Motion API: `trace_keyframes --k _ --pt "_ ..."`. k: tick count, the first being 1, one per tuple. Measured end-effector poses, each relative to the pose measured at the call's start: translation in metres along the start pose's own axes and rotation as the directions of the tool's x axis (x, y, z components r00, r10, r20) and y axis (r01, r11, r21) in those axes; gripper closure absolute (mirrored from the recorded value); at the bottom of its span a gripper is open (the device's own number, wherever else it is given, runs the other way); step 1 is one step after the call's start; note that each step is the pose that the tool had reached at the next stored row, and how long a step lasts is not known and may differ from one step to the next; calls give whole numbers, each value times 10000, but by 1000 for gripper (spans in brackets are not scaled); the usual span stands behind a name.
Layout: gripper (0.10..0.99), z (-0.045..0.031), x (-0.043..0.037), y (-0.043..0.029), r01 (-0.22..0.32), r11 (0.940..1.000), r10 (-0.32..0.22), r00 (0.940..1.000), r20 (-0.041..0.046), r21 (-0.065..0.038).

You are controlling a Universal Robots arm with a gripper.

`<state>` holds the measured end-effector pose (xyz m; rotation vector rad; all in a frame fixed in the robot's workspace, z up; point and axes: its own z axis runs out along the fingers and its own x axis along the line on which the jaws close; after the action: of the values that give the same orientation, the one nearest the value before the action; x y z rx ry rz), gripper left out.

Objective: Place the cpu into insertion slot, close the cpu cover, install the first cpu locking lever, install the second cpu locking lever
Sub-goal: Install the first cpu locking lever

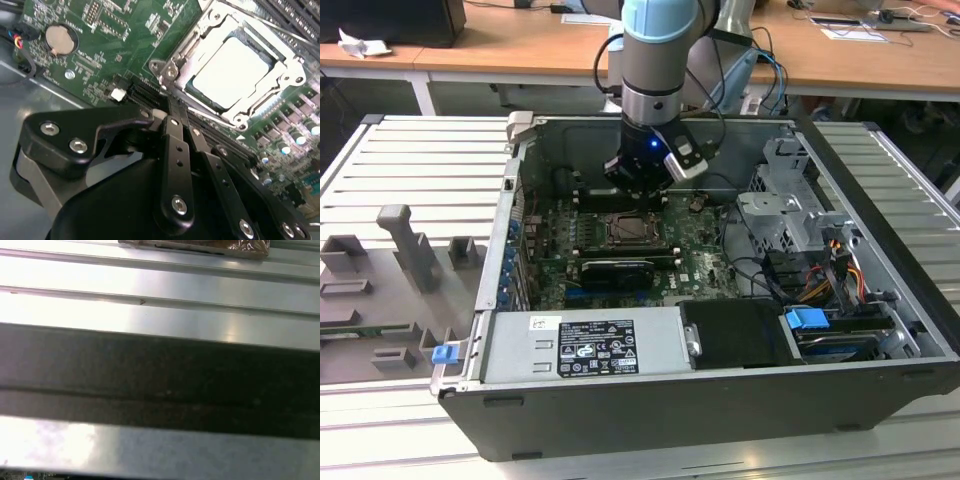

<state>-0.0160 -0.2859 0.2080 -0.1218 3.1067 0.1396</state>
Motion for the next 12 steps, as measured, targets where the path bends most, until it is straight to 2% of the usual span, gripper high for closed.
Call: trace_keyframes --k 2,5,8,12 --pt "980 18 1 -2 -1 10000 1 10000 -2 22" --pt "980 47 3 -5 2 9999 -2 10000 -14 132" --pt "980 72 3 -7 3 9999 -3 10000 -17 166" --pt "980 66 2 -5 2 9999 -2 10000 -10 156"
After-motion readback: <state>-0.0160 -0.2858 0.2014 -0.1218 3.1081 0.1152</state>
